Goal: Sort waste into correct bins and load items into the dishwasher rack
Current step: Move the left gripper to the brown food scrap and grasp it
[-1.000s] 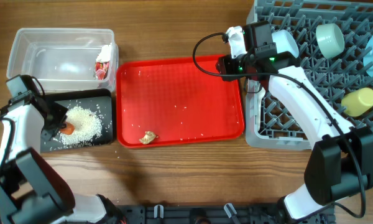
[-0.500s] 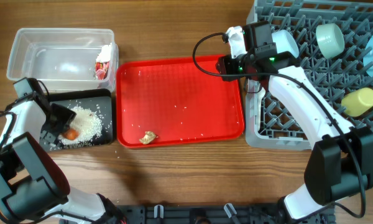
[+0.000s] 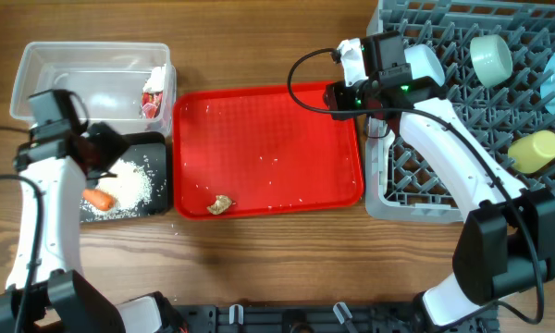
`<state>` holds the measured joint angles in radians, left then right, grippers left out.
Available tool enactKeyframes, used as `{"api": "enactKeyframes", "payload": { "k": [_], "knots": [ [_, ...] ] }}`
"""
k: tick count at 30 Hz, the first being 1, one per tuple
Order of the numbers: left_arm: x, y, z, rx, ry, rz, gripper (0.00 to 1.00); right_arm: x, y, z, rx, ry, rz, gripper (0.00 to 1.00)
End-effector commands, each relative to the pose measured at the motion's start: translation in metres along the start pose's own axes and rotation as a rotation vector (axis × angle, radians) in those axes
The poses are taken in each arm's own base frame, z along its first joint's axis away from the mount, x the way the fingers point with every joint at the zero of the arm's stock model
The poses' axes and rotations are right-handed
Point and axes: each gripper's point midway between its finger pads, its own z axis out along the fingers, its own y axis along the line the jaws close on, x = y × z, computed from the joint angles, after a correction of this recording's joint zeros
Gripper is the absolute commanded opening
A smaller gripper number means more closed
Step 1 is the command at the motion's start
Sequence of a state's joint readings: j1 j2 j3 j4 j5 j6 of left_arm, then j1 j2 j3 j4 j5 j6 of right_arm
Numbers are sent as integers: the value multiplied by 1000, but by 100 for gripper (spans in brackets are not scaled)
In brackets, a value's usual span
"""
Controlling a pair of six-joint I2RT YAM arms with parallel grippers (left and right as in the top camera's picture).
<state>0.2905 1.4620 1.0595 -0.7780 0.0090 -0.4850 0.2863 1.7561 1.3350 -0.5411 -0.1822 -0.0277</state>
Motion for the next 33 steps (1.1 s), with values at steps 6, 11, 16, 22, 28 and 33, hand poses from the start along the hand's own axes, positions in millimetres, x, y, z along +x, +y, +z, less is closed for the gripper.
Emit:
{"api": "enactKeyframes", "payload": {
  "k": [6,11,16,22,28,33],
  "knots": [
    [88,-74,10,79,174,392,72,-1,-5,5,19,5,7,56],
    [135,-87,19,63,270,599,72,-1,-5,5,19,5,7,57],
    [175,-92,33,29,353,708,72,-1,-5,5,19,5,7,58],
    [210,-84,46,-39,447,792,71,-1,-5,5,20,5,8,58],
    [224,-73,48,-88,501,824,66,-2,-6,5,20,3,7,58],
    [225,-70,47,-99,511,825,40,-1,-7,5,30,6,8,58]
  ]
}}
